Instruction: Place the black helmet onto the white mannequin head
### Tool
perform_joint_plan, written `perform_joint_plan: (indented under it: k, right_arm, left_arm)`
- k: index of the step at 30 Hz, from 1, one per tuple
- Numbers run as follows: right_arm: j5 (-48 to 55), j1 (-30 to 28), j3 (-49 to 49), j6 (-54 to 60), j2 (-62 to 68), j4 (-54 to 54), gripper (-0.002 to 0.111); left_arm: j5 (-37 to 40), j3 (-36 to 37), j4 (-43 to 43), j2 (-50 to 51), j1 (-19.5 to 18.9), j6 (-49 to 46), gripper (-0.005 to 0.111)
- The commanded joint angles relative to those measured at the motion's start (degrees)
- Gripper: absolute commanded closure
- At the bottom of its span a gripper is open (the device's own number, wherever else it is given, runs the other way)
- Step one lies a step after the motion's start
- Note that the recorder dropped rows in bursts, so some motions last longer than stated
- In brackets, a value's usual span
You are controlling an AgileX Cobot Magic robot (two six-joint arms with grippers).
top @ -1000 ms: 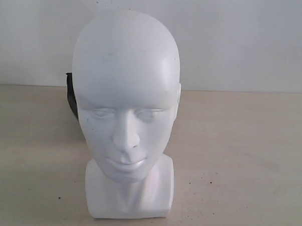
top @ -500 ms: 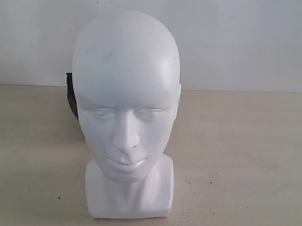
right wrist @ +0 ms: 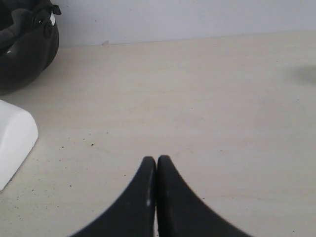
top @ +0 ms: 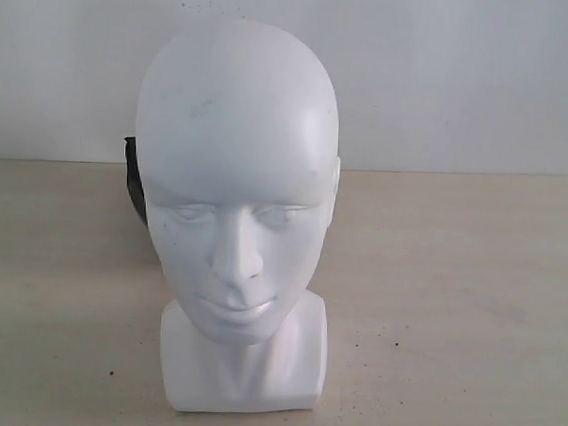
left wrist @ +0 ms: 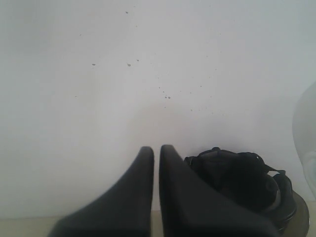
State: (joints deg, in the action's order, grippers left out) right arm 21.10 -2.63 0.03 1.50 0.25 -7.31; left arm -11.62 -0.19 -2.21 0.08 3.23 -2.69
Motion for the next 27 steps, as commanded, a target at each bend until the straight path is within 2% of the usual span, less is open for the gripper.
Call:
perform_joint_plan:
  k: [1,15,21,24,27]
  right_arm:
    - [-0.7,-0.2,0.0,0.1,-0.3,0.4,0.108]
    - [-0.7,-0.2,0.0,0.1,-0.3,0.4,0.108]
    - [-0.7,-0.2,0.0,0.1,-0.3,0.4,0.108]
    - [-0.7,-0.2,0.0,0.1,-0.3,0.4,0.108]
    - [-0.7,-0.2,0.0,0.1,-0.3,0.4,0.108]
  left_arm:
    - [-0.4,0.2,0.2,-0.1,0.4,0.1,0.102]
    - [-1.4,0.2,0.2,-0.1,0.4,0.1,0.102]
    - [-16.1,0.2,0.2,-0.1,0.4,0.1,0.102]
    - [-12.8,-2.8,0.2,-0.1,0.4,0.0,0.102]
    - [-3.1,-11.9,0.2,9.5,0.4,-0.7,0.102]
